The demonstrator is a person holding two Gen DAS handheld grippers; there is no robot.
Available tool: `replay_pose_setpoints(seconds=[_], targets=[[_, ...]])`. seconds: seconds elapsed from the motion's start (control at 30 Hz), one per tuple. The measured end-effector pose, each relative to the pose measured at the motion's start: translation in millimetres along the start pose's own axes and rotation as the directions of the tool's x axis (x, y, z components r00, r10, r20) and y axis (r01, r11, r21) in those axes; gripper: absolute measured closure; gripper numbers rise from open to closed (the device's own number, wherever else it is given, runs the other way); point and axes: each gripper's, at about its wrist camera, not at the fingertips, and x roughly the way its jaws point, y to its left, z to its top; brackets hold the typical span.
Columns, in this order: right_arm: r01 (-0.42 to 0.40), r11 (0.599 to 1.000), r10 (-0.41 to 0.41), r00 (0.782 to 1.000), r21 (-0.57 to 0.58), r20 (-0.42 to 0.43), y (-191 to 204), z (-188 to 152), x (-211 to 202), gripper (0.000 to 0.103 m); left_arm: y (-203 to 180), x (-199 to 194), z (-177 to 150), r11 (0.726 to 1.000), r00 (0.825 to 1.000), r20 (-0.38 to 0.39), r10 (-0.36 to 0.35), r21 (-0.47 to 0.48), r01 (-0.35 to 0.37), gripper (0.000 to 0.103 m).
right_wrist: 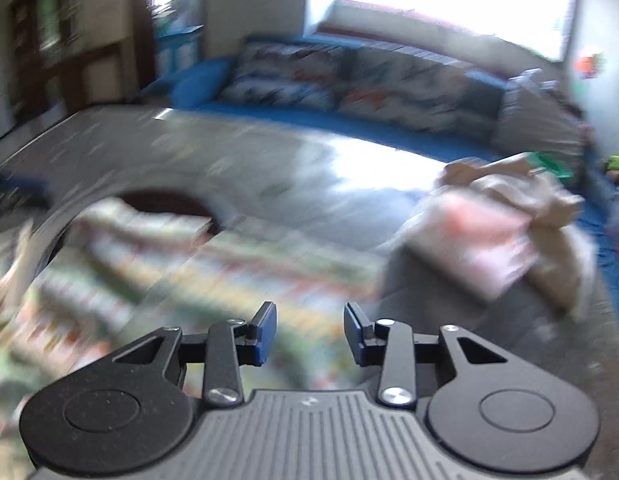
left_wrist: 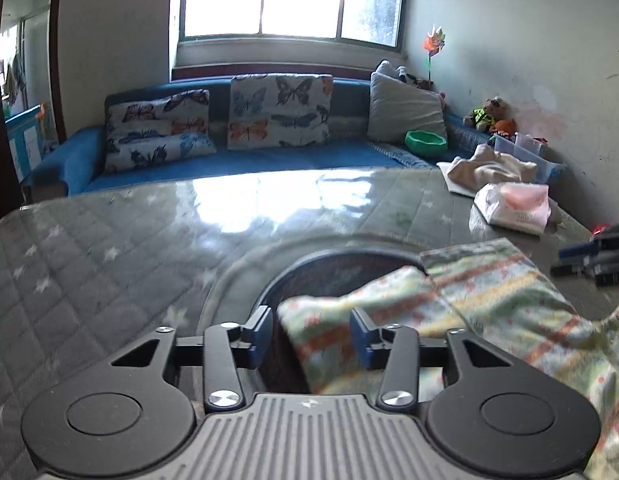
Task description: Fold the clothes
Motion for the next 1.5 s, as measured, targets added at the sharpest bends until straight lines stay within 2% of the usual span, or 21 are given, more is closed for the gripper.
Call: replay_pose_setpoints(seconds=[0.07,0.17,0.3,0.37,0.5,0.57,0.73,0.8,0.87,0.93,1.0,1.1,1.27,1.37,1.5], targets=[[-0.051,0.999,0.051,0.999,-0.02,-0.018,18,-6,4,0.066,9,-12,-13,0.999,1.0,-0.011,0.028,-0.028,-0.028,0.048],[-0.103,0.994,0.101,0.994,-0.047,-0.032,43,-9,12,0.066,17,-33,-30,0.993,0.996,-0.015,0.094,-0.066,-0.094,0.047],[-0.133,0.989,0.13,0.99,-0.067,-0.046,68,-2,32,0.066,36,-54,-48,0.972,0.976,-0.033,0.215,-0.09,-0.217,0.047],[-0.121,0.989,0.118,0.992,-0.084,-0.042,78,3,44,0.065,46,-59,-54,0.96,0.965,-0.048,0.256,-0.101,-0.26,0.047],[-0.104,0.994,0.103,0.994,-0.024,-0.04,79,16,59,0.062,64,-58,-58,0.948,0.955,-0.074,0.286,-0.121,-0.293,0.047],[-0.092,0.995,0.091,0.995,-0.033,-0.032,80,19,64,0.062,68,-52,-60,0.949,0.954,-0.083,0.287,-0.115,-0.295,0.047],[-0.107,0.993,0.106,0.994,-0.056,-0.019,84,12,38,0.062,69,-36,-66,0.952,0.953,-0.119,0.279,-0.099,-0.291,0.048],[-0.121,0.988,0.12,0.993,-0.094,-0.024,89,5,20,0.061,70,-35,-71,0.953,0.956,-0.117,0.269,-0.109,-0.282,0.053],[-0.131,0.982,0.127,0.991,-0.134,-0.033,93,-6,4,0.059,71,-35,-72,0.953,0.959,-0.111,0.261,-0.128,-0.275,0.067],[-0.144,0.976,0.139,0.989,-0.164,-0.042,99,-17,-12,0.056,71,-36,-74,0.953,0.96,-0.103,0.261,-0.134,-0.273,0.086],[-0.158,0.969,0.151,0.987,-0.188,-0.047,105,-27,-25,0.056,68,-37,-76,0.951,0.957,-0.097,0.274,-0.118,-0.284,0.092],[-0.19,0.957,0.183,0.982,-0.221,-0.052,118,-41,-45,0.056,65,-43,-80,0.933,0.937,-0.1,0.334,-0.108,-0.344,0.095],[-0.248,0.913,0.245,0.968,-0.325,-0.052,153,-61,-69,0.054,83,-63,-93,0.875,0.884,-0.123,0.45,-0.138,-0.464,0.096],[-0.284,0.882,0.288,0.956,-0.377,-0.047,178,-70,-72,0.054,90,-75,-102,0.845,0.856,-0.131,0.5,-0.144,-0.515,0.096],[-0.359,0.864,0.355,0.932,-0.352,-0.077,203,-81,-60,0.054,96,-87,-111,0.81,0.817,-0.14,0.559,-0.12,-0.574,0.096]])
